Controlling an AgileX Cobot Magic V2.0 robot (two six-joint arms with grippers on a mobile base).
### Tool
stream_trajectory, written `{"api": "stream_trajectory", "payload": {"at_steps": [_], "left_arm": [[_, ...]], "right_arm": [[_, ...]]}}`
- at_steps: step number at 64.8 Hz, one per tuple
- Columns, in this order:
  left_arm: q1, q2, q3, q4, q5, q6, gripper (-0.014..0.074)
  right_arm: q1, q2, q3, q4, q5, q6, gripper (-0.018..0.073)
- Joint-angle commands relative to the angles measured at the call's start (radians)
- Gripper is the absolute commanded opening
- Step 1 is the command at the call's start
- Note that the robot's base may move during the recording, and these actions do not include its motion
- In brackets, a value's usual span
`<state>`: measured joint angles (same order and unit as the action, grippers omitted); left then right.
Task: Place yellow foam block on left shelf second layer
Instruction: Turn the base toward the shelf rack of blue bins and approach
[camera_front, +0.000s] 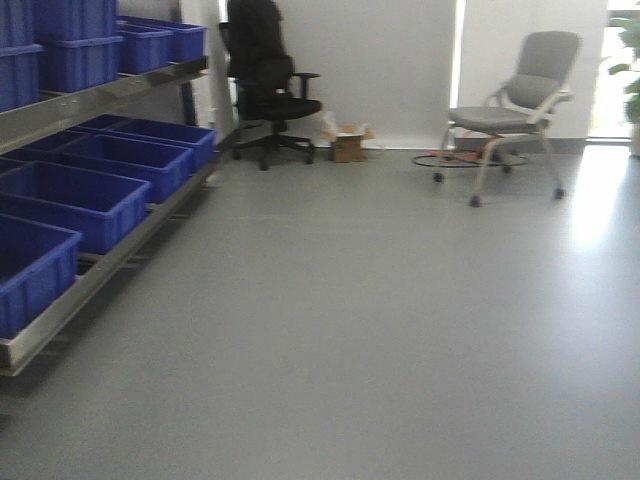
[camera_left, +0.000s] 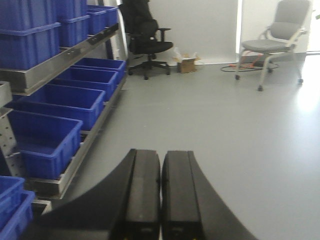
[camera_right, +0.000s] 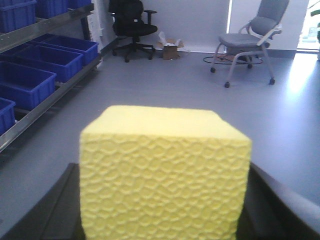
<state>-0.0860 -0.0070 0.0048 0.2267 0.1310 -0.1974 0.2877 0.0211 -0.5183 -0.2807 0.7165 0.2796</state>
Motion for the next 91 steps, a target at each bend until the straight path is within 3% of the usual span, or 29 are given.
{"api": "stream_trajectory", "payload": {"at_steps": [1, 91], "left_arm": [[-0.002, -0.013, 0.026, -0.003, -0.086, -0.004, 0.0136], [-0.002, -0.013, 0.026, -0.003, -0.086, -0.004, 0.0136]], "right_arm": [[-0.005, 0.017, -0.025, -0.021, -0.085, -0.005, 0.0351], [-0.005, 0.017, -0.025, -0.021, -0.085, -0.005, 0.0351]]}}
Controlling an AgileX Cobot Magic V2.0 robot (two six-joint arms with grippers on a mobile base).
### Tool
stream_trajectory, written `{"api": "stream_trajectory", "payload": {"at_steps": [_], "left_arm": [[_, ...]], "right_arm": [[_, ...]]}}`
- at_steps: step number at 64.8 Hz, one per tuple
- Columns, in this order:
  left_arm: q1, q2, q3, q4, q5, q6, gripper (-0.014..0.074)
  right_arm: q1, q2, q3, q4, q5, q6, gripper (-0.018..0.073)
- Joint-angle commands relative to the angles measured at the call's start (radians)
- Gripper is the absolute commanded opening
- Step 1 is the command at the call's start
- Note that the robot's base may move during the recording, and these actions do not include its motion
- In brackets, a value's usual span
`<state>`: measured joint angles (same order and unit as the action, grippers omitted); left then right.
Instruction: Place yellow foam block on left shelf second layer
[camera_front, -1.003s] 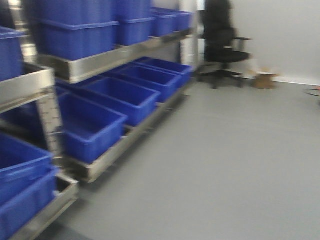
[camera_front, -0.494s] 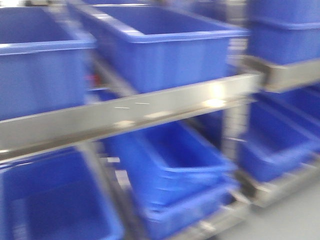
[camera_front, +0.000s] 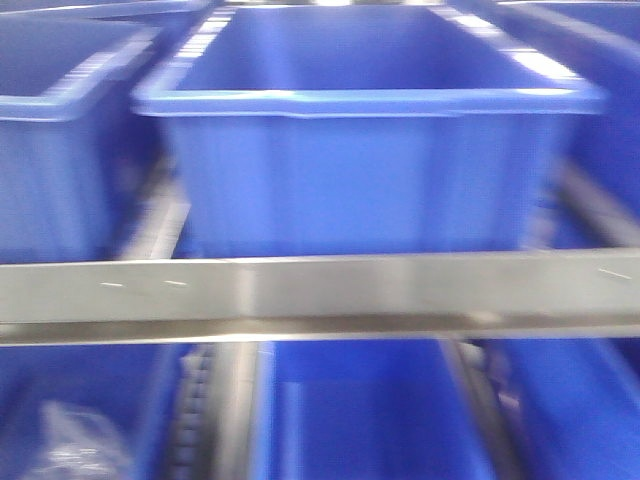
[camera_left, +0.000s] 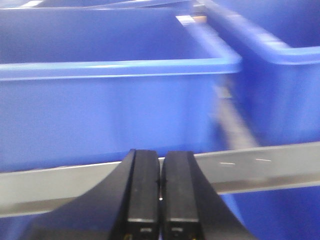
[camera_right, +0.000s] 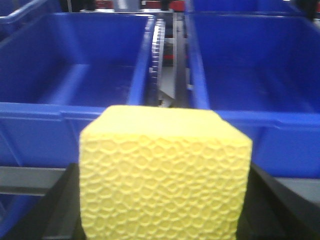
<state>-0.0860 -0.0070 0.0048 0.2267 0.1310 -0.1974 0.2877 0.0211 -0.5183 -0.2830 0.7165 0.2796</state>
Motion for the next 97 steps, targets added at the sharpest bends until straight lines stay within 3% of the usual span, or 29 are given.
{"api": "stream_trajectory", "payload": {"at_steps": [1, 97], "left_arm": [[-0.002, -0.013, 0.026, -0.003, -0.086, -0.004, 0.0136], [-0.002, -0.013, 0.026, -0.003, -0.086, -0.004, 0.0136]], "right_arm": [[-0.005, 0.017, -0.025, -0.019, -0.085, -0.005, 0.0351], [-0.005, 0.017, -0.025, -0.019, -0.084, -0.005, 0.0351]]}}
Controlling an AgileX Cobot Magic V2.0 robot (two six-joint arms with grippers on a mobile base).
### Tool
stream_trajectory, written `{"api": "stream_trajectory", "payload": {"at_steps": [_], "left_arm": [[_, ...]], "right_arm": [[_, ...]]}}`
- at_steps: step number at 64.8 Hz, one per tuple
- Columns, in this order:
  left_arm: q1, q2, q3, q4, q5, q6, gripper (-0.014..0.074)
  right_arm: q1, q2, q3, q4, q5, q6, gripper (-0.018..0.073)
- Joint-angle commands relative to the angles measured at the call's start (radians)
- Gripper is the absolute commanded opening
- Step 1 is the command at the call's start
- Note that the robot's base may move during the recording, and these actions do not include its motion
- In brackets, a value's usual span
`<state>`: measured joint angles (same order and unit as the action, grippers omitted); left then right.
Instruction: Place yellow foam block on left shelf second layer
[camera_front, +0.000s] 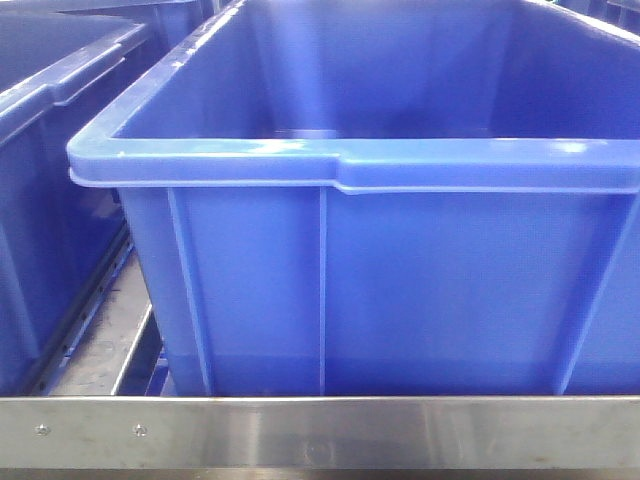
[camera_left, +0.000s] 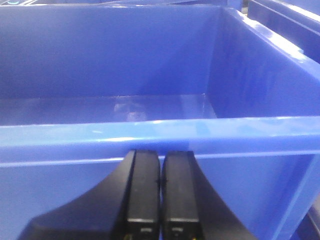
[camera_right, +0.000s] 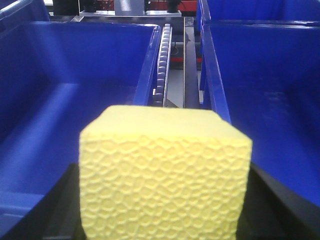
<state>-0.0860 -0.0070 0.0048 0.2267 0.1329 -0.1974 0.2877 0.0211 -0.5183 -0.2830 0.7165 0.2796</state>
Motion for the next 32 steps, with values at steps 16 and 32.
{"api": "stream_trajectory", "payload": {"at_steps": [16, 32], "left_arm": [[-0.002, -0.013, 0.026, -0.003, -0.088, -0.004, 0.0136], [-0.002, -0.013, 0.026, -0.003, -0.088, -0.004, 0.0136]], "right_arm": [[-0.005, 0.017, -0.025, -0.019, -0.085, -0.005, 0.0351], [-0.005, 0.041, -0.030, -0.006, -0.118, -0.005, 0.0351]]}}
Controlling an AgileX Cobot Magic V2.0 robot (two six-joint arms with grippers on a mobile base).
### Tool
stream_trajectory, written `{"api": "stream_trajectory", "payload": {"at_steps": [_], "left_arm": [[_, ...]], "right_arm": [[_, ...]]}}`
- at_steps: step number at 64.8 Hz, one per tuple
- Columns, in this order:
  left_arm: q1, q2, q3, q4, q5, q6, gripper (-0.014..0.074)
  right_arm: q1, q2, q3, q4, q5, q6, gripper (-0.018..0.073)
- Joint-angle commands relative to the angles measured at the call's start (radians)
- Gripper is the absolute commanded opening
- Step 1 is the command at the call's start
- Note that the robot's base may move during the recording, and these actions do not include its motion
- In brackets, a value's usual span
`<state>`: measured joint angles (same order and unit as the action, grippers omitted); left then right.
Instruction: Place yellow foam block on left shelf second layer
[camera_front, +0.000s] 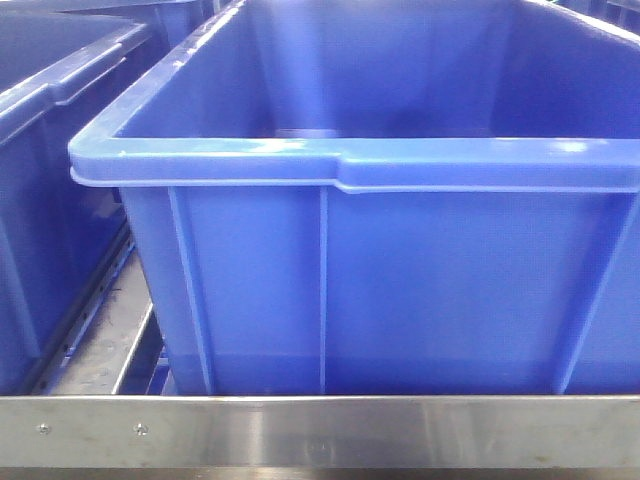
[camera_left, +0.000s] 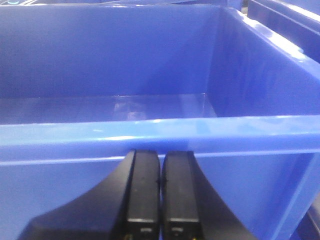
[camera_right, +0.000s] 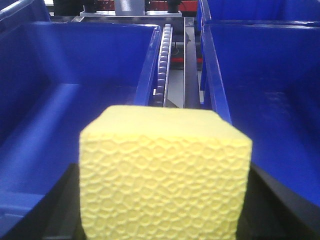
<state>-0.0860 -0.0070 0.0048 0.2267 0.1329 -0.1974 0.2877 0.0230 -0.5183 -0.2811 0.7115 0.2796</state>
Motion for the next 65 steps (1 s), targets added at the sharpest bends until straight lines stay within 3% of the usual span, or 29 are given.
{"api": "stream_trajectory", "payload": {"at_steps": [1, 13, 24, 45, 65], "left_arm": [[-0.002, -0.013, 0.026, -0.003, -0.088, -0.004, 0.0136], [-0.002, -0.013, 0.026, -0.003, -0.088, -0.004, 0.0136], [-0.002, -0.013, 0.026, -0.003, -0.088, -0.004, 0.0136], [-0.002, -0.013, 0.026, -0.003, -0.088, -0.004, 0.0137], [-0.002, -0.013, 0.026, -0.003, -0.088, -0.004, 0.0136]], "right_arm": [[-0.005, 0.051, -0.034, -0.007, -0.120, -0.005, 0.0351], [0.003, 0.270, -0.135, 0.026, -0.200, -0.005, 0.0351], [0.088, 0.556, -0.290, 0.049, -0.241, -0.005, 0.0351], [0.290, 1.050, -0.627, 0.043, -0.130, -0.006, 0.0351], [0.318, 1.355, -0.737, 0.031, -0.083, -0.006, 0.0351]]}}
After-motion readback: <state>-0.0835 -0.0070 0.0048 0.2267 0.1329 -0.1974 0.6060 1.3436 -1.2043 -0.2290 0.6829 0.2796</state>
